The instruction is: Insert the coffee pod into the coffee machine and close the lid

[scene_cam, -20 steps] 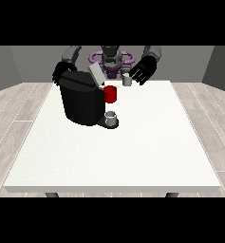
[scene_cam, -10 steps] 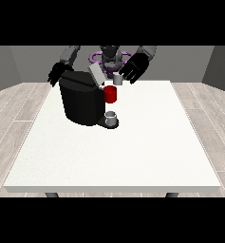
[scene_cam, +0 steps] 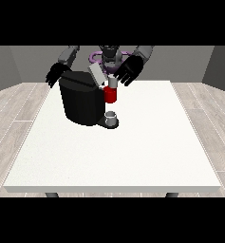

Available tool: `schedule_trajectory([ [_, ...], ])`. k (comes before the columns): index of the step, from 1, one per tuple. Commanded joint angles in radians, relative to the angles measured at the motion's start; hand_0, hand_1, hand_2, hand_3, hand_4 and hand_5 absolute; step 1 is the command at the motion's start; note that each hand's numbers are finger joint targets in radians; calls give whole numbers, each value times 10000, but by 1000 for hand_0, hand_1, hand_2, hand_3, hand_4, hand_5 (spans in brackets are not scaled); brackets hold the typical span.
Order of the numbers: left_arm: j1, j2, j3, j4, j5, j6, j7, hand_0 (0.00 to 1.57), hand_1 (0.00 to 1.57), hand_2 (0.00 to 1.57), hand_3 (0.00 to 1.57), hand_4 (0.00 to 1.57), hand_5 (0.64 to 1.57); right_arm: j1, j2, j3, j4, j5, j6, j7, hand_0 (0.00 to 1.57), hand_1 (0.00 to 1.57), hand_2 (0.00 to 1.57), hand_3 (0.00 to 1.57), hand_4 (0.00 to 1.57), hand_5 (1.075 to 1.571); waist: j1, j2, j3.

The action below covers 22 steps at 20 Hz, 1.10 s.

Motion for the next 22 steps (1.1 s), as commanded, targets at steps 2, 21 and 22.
schedule_trajectory([
  [2, -164, 124, 92, 275, -113, 159, -34, 1316, 1316, 1328, 1225, 510, 1571, -301, -25, -65, -449, -137, -44, 336, 0, 0, 0, 0, 512, 1571, -244, 252, -3],
  [21, 6, 18, 33, 597, -381, 268, -498, 1208, 1208, 1265, 1191, 493, 1571, 259, -33, 126, -691, -43, 76, 121, 0, 0, 0, 0, 445, 1571, -271, 418, -5],
  [22, -195, -407, -179, 493, -416, -44, -22, 1221, 1221, 1275, 1199, 488, 1571, -42, 5, -125, -234, -158, -81, 213, 0, 0, 0, 0, 446, 1571, 43, 211, -1],
])
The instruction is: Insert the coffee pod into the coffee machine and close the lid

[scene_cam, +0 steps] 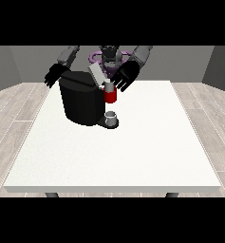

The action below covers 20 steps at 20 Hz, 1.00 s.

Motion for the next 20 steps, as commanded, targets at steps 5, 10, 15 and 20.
schedule_trajectory([
  [5, 154, -587, -117, 104, -120, 163, 379, 1220, 1220, 1266, 1167, 481, 1571, 34, -154, -126, 145, -136, 178, 36, 0, 0, 0, 0, 364, 1571, 3, -119, -2],
  [10, 234, -404, -172, 47, -232, 150, 69, 1161, 1161, 1195, 1058, 457, 1571, -115, -262, -268, 294, -170, 211, -198, 0, 0, 0, 0, 401, 1571, 204, 110, -2],
  [15, 58, 94, -64, 213, -283, -75, -196, 1105, 1105, 1151, 980, 413, 1571, 245, 13, 76, -127, 58, -36, -92, 0, 0, 0, 0, 434, 1571, -103, 60, -4],
  [20, -78, 279, -89, 92, -391, -64, -413, 1058, 1058, 1125, 961, 367, 1571, -133, 5, -193, 241, -55, -153, -291, 0, 0, 0, 0, 459, 1571, 227, 377, -3],
])
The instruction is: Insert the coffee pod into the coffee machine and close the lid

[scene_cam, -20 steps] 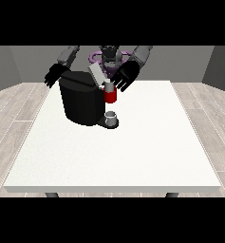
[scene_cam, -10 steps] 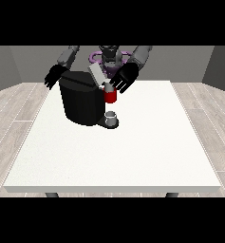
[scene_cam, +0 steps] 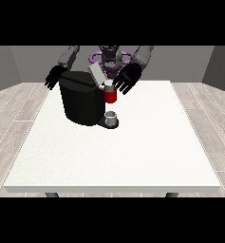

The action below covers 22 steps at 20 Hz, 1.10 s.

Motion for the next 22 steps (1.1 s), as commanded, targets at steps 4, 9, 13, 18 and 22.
schedule_trajectory([
  [4, 210, -202, -152, 147, -252, 200, -28, 1066, 1066, 1115, 928, 371, 1571, 225, 394, 446, -150, 303, -280, 2, 0, 0, 0, 0, 411, 1571, -69, -223, -15],
  [9, 240, 173, -656, 81, -693, -402, -511, 0, 0, 0, 0, 0, 1571, 202, 212, 136, 106, 168, -231, -229, 0, 0, 0, 0, 353, 1571, 65, -39, -11],
  [13, 91, 122, -606, 20, -723, -532, -237, 0, 0, 0, 0, 0, 1571, -132, -176, -314, 315, -219, 82, -73, 0, 0, 0, 0, 344, 1571, 56, -39, -10],
  [18, 72, 118, -414, 74, -697, -440, -204, 0, 0, 0, 0, 0, 1571, 123, 364, 350, 186, 438, -463, -326, 0, 0, 0, 0, 416, 1571, 99, -150, -14],
  [22, 211, -89, -540, 44, -842, -555, 113, 0, 0, 0, 0, 0, 1571, 559, 427, 415, 46, 211, -338, -7, 0, 0, 0, 0, 381, 1571, -22, -779, -13],
])
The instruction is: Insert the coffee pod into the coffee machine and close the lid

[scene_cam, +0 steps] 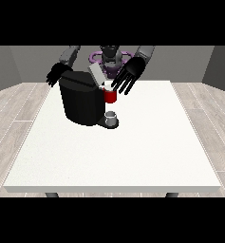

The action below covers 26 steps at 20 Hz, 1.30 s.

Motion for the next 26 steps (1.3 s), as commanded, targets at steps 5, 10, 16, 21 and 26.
schedule_trajectory([
  [5, 1180, 7, 40, -78, -17, 195, -634, 0, 0, 0, 0, 0, 1571, 697, -171, -115, -531, -331, 273, 283, 0, 0, 0, 0, 433, 1571, 284, -883, -7],
  [10, 1690, -678, 518, -140, 659, 32, -329, 0, 0, 0, 0, 0, 1571, 1809, 308, 584, -648, -190, -200, -182, 0, 0, 0, 0, 370, 1571, 540, -1738, -6],
  [16, 2392, -1871, 2748, -101, 3446, -457, -588, 0, 0, 0, 0, 261, 1571, 1949, -679, -161, -404, -266, 655, -266, 0, 0, 0, 0, 357, 1571, 1588, -2952, -22],
  [21, 3986, -2913, 2785, -228, 3795, -4, -1087, 0, 0, 0, 0, 0, 1571, 1706, -948, 23, -1050, -561, 1211, 564, 0, 0, 0, 0, 289, 1571, 2197, -3937, -15],
  [26, 4525, -3526, 3065, -527, 4585, -422, -989, 0, 0, 0, 0, 227, 1571, 1205, -1413, -111, -1149, -518, 1439, 804, 0, 0, 0, 0, 43, 1571, 3057, -4428, -7],
])
